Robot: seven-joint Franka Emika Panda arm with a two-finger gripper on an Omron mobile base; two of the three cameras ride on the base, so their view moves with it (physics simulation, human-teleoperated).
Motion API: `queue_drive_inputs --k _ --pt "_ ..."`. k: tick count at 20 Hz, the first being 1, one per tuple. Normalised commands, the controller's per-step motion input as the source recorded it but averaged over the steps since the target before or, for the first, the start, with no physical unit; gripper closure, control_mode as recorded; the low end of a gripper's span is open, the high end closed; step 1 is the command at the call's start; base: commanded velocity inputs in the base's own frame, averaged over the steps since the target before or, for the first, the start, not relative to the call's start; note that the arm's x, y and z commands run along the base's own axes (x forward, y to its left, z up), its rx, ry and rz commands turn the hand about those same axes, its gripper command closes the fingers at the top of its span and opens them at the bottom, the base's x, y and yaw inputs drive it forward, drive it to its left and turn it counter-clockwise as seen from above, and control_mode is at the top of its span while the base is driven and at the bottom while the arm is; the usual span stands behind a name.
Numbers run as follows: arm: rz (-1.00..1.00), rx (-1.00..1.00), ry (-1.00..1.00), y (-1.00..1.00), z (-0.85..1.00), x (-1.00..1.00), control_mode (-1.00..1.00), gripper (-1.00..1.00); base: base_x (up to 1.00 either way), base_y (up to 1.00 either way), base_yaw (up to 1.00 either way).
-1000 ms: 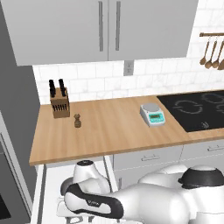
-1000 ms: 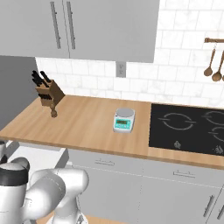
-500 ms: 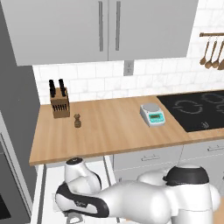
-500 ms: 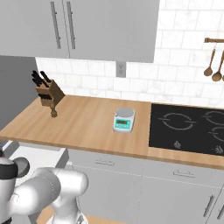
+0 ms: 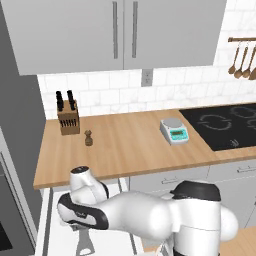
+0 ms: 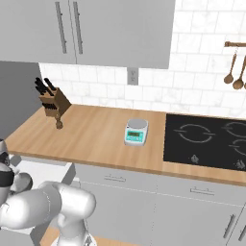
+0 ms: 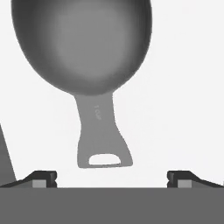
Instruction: Pick the measuring cup from the drawer and place it on the counter.
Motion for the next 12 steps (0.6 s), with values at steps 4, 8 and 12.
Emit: queue_drive_inputs --k 4,8,12 --pt "0.11 -0.07 -0.09 0.00 -0.27 0.19 -1.00 -1.00 0.00 0.00 0.00" --pt "0.05 -0.07 -0.08 0.02 -0.44 0.02 -1.00 -1.00 0.00 0.00 0.00" --pt "0.00 -0.01 -0.11 0.08 -0.31 0.00 -1.00 -1.00 0.00 0.00 0.00"
